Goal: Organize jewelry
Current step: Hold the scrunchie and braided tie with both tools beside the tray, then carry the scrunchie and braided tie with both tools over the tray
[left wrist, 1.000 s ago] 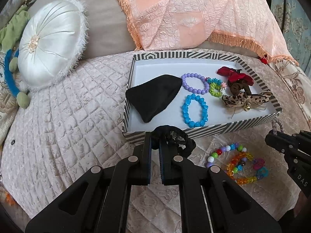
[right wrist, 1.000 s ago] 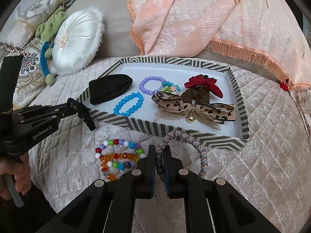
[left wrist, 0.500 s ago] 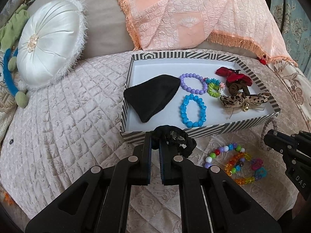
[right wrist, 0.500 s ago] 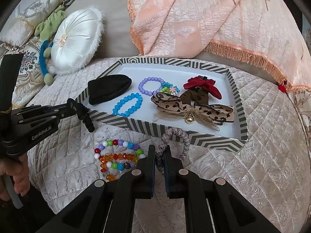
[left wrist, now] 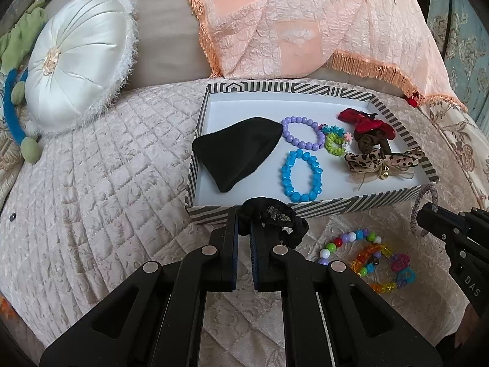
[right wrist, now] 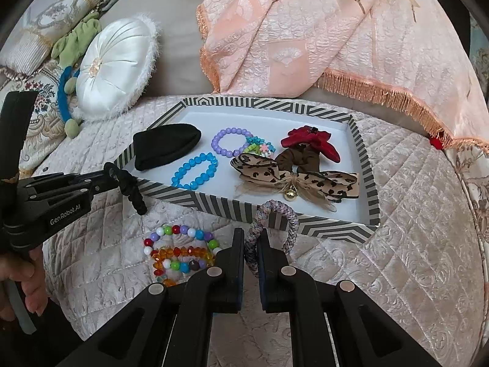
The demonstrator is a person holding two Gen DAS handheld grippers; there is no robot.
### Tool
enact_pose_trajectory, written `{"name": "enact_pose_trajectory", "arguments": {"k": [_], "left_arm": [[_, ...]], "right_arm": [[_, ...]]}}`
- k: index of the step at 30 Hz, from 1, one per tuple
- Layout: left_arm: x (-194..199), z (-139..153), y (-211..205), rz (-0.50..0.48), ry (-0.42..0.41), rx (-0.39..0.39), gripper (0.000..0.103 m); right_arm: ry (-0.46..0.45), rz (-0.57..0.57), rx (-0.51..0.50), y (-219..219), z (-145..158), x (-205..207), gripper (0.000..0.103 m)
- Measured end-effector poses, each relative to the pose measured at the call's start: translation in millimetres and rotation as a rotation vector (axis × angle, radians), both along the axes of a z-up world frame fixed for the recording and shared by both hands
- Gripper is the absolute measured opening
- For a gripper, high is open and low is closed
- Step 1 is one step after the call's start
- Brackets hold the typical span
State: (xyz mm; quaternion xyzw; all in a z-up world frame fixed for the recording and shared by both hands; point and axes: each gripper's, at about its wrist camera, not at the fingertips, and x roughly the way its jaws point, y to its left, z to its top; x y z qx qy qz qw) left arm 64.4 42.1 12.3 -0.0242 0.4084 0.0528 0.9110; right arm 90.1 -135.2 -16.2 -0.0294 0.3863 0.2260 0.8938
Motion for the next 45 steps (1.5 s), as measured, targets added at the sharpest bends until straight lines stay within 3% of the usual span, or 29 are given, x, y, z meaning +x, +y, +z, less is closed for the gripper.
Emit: {"name": "enact_pose_trajectory", "arguments": {"k": [23, 33, 36, 40, 45], "left_arm": [[-2.0, 2.6, -2.1, 0.002, -0.012, 0.010, 0.005], [-3.1, 10.5, -0.4, -0.001, -0.022, 0.003, 0.005], [2.1, 20.9, 2.8, -0.017, -0.018, -0.045, 0.005], [14.5, 47.1, 6.1, -0.036, -0.057, -0.040, 0.005], [54.4, 70.0, 10.7, -0.055, -0.069, -0.063, 0.005]], "right_arm": [[-0.008, 0.000, -0.002, 0.2, 0.5, 0.7, 0.007], [-0.050, 0.002, 0.022, 2.2, 23.5, 4.9, 0.007], [-0.053, -0.004, 0.043, 1.2, 35.8, 15.3, 0.007], [-0.052, -0.011, 0.098, 0.3, 54.9, 40.0, 0.007], [-0.034, -0.005, 0.131, 11.5, 61.4, 79.7, 0.007]]}}
